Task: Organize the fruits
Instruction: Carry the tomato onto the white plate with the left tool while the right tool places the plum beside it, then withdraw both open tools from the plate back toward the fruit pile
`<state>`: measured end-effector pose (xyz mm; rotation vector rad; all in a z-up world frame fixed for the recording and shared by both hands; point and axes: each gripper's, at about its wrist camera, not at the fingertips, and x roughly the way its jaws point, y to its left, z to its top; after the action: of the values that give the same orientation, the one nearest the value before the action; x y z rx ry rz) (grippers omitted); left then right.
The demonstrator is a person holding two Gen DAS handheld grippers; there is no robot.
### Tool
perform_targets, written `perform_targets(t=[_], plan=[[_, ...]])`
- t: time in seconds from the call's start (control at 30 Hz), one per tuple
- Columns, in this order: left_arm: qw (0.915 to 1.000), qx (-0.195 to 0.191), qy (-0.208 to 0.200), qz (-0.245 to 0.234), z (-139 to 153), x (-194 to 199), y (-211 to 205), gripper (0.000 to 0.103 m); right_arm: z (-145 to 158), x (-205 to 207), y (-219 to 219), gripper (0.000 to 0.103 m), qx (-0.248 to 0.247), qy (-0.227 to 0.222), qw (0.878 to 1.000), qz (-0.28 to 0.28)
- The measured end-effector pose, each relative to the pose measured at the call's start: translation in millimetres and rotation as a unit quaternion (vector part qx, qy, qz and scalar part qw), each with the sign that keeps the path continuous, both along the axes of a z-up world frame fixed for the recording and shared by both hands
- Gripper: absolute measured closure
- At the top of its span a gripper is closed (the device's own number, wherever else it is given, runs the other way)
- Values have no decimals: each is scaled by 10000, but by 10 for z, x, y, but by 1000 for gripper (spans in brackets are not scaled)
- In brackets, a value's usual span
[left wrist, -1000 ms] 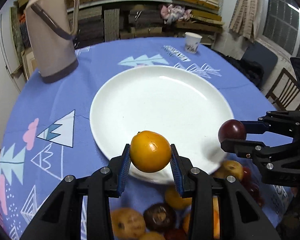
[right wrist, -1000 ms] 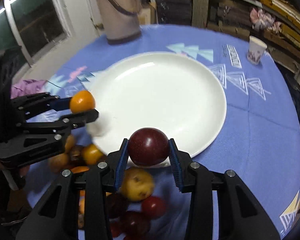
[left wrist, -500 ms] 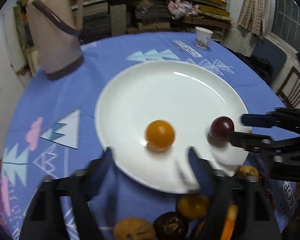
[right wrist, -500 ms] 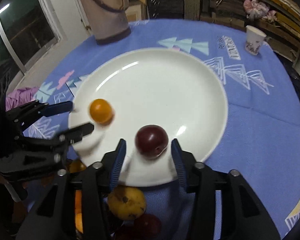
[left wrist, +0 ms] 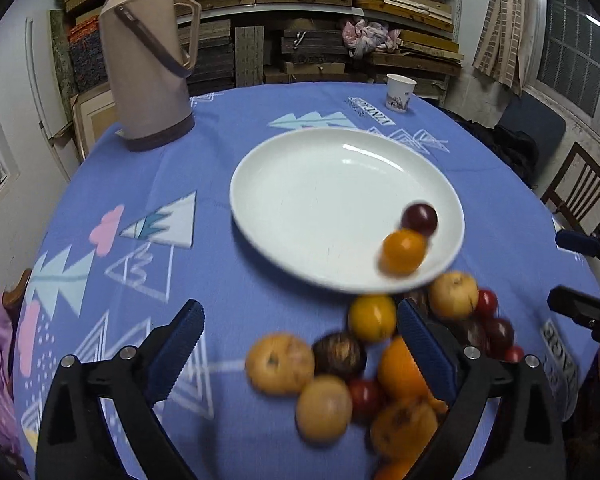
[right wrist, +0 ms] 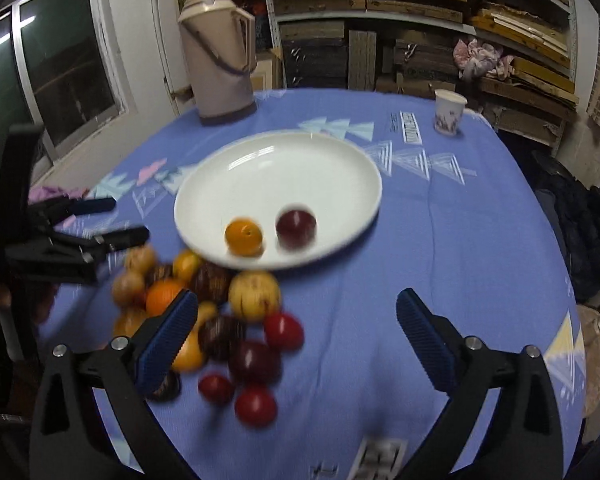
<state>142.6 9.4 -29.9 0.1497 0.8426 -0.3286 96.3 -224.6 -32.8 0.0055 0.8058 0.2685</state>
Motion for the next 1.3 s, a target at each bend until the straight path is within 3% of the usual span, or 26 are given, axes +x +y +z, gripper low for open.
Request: perform_targets(t=[0.17,0.43,0.57,0.87,1.13,1.3], plan=[[9998,-55,111,174,-105,-281,173,4,-128,-332,14,5,187,-37,9998,23],[9990,-29,304,341,-195,-567,253,4,-228,-555,249,5,213,-62,9984,515],[9992,185,271,212,-232,-711,195,4,-333,-624,359,6,-69,-53,9978,652],[9985,-81,422,-332,-234,-972,30,4,-392,-631,317,6,-81,-5,9982,592],[9957,105,659,-637,-372,-995,-145,4,-368,-639,262,6,-29,-27,9985,555],[9938,46,932,-597,-543,-925,-116,16,-376,-650,302,6,-25,-18,9981,610]])
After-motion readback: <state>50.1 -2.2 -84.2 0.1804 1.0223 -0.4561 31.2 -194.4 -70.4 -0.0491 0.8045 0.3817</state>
